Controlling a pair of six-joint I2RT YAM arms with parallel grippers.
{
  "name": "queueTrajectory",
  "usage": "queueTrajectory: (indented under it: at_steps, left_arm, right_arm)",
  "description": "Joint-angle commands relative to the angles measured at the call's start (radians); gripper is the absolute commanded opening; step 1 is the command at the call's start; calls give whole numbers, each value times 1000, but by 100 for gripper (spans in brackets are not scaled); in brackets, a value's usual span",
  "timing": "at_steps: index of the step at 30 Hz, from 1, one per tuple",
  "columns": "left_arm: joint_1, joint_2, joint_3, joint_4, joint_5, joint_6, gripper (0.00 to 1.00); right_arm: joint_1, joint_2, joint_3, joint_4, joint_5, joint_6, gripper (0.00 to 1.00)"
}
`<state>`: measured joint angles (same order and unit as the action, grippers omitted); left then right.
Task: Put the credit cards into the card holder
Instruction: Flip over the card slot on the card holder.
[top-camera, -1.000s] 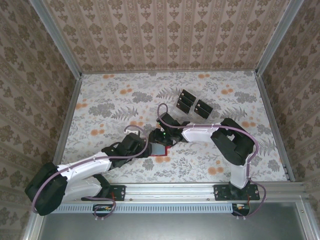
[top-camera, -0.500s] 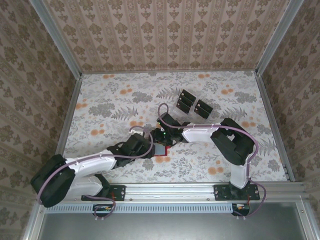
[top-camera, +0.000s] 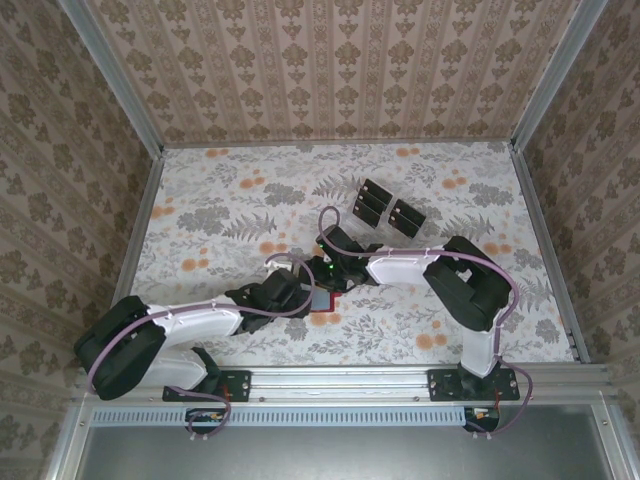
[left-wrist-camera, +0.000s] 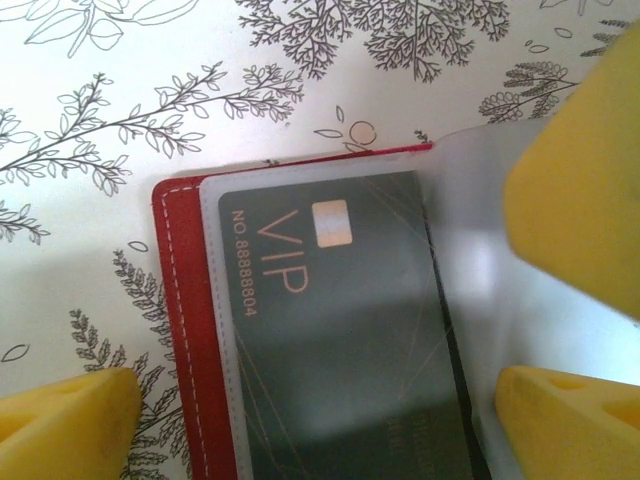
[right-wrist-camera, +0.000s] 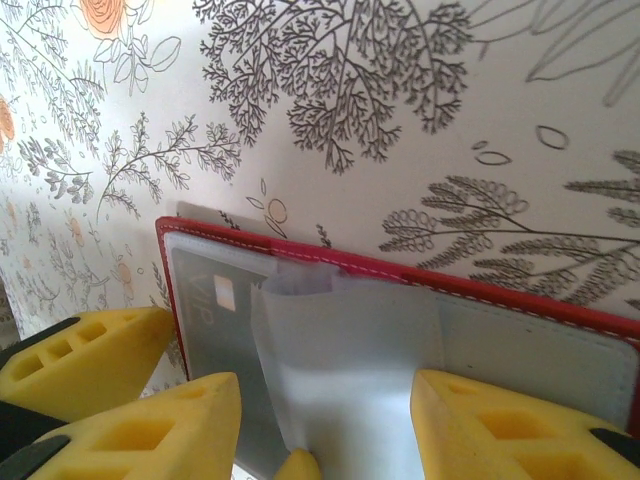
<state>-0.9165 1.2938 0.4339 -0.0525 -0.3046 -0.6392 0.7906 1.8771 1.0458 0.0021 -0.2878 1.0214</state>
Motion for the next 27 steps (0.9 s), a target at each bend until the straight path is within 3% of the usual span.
queueTrajectory:
  at_steps: [1,10,27]
  left_arm:
    - [-5,16,15,-69,-54,-34,100]
    - [-5,33,11,-58,-51,-48,100]
    - [-6,15,12,-55,-39,-50,100]
  right_arm:
    - [-20,-61,-25,-42,20,-17,50]
    - [-28,-86,-43,-77,49,-46,50]
    - [-24,16,-33,56,-68,-64,50]
